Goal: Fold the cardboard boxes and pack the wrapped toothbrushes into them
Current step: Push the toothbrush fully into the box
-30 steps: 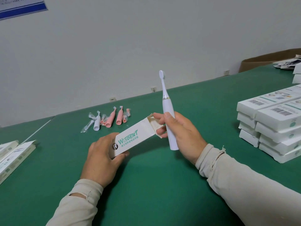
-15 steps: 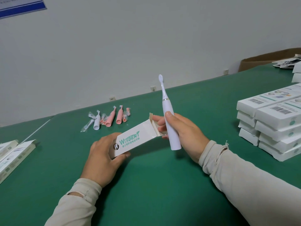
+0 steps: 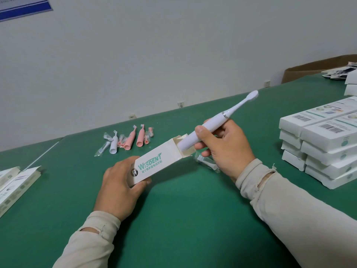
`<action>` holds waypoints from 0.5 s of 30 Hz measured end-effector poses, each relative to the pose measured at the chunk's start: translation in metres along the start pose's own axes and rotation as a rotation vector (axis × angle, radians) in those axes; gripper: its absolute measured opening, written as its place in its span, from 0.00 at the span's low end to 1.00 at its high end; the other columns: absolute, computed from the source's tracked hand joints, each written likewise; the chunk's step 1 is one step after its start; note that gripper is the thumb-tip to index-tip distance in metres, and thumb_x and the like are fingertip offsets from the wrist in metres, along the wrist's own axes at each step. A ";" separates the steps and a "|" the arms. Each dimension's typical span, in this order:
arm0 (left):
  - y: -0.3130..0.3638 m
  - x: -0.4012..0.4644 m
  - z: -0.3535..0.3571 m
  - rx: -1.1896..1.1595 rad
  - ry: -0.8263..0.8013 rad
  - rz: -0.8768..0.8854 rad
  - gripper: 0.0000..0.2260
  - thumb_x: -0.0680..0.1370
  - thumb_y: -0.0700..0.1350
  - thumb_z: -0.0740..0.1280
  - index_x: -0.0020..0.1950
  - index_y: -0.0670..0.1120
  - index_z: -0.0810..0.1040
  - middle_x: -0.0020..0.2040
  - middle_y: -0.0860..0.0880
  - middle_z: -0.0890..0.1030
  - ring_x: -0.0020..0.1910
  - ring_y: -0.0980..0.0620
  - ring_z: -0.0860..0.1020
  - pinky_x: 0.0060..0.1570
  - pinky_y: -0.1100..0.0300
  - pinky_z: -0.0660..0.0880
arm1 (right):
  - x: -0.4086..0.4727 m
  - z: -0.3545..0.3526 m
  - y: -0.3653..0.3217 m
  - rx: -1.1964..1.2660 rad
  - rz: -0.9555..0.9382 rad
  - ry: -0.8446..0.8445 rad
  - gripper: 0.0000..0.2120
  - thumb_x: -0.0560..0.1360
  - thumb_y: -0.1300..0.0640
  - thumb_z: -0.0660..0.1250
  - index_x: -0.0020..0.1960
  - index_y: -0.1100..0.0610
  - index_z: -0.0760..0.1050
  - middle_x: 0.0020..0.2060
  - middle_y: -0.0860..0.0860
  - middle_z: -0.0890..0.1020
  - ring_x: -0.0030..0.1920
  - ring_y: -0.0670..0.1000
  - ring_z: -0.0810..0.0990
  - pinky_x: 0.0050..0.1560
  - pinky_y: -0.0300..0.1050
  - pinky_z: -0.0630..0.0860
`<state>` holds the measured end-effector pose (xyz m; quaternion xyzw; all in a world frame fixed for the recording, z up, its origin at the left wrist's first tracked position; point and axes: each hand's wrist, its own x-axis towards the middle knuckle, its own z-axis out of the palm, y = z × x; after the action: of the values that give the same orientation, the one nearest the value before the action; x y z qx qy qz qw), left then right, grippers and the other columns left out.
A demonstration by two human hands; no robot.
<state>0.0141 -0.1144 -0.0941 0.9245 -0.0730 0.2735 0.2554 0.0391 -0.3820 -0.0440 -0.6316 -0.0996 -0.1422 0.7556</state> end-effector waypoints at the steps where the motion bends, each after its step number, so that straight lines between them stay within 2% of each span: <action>1: 0.000 0.000 0.000 -0.001 -0.002 -0.004 0.25 0.70 0.49 0.77 0.56 0.72 0.69 0.51 0.68 0.73 0.53 0.51 0.69 0.51 0.58 0.64 | 0.000 -0.001 0.001 -0.009 0.004 0.004 0.11 0.75 0.55 0.74 0.52 0.57 0.74 0.42 0.53 0.85 0.38 0.51 0.86 0.32 0.42 0.79; 4: 0.002 0.000 0.000 -0.009 -0.006 -0.002 0.25 0.70 0.49 0.77 0.55 0.72 0.69 0.51 0.68 0.73 0.53 0.52 0.69 0.51 0.60 0.63 | -0.002 -0.002 0.002 -0.035 0.009 -0.019 0.13 0.73 0.54 0.76 0.51 0.60 0.76 0.40 0.52 0.86 0.38 0.50 0.86 0.32 0.41 0.79; 8: 0.003 -0.001 0.000 -0.021 -0.009 0.007 0.25 0.70 0.49 0.77 0.56 0.73 0.69 0.52 0.67 0.74 0.54 0.53 0.69 0.51 0.62 0.63 | 0.000 -0.002 0.003 -0.199 0.005 -0.045 0.13 0.71 0.47 0.77 0.45 0.57 0.81 0.31 0.44 0.84 0.30 0.42 0.81 0.30 0.34 0.74; 12: 0.005 -0.002 0.001 -0.023 -0.031 0.035 0.26 0.70 0.48 0.78 0.57 0.72 0.70 0.53 0.67 0.75 0.54 0.53 0.70 0.51 0.66 0.63 | -0.003 -0.002 0.012 -0.341 0.190 -0.283 0.16 0.72 0.39 0.73 0.37 0.52 0.82 0.26 0.43 0.79 0.25 0.42 0.74 0.28 0.33 0.70; 14: 0.003 0.000 0.001 -0.006 -0.011 0.006 0.25 0.70 0.47 0.78 0.57 0.69 0.70 0.52 0.65 0.75 0.55 0.51 0.71 0.51 0.60 0.64 | -0.001 -0.004 0.015 -0.378 0.283 -0.304 0.17 0.72 0.38 0.72 0.43 0.53 0.81 0.28 0.46 0.79 0.25 0.45 0.74 0.27 0.38 0.71; 15: 0.001 0.001 0.000 0.006 0.008 -0.022 0.25 0.70 0.47 0.78 0.58 0.68 0.71 0.50 0.65 0.74 0.55 0.50 0.71 0.52 0.58 0.65 | 0.002 -0.005 0.014 -0.348 0.304 -0.249 0.17 0.72 0.40 0.73 0.48 0.54 0.80 0.30 0.48 0.80 0.26 0.47 0.75 0.28 0.41 0.73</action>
<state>0.0143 -0.1158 -0.0934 0.9248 -0.0612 0.2748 0.2561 0.0455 -0.3850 -0.0575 -0.7724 -0.0698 0.0371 0.6302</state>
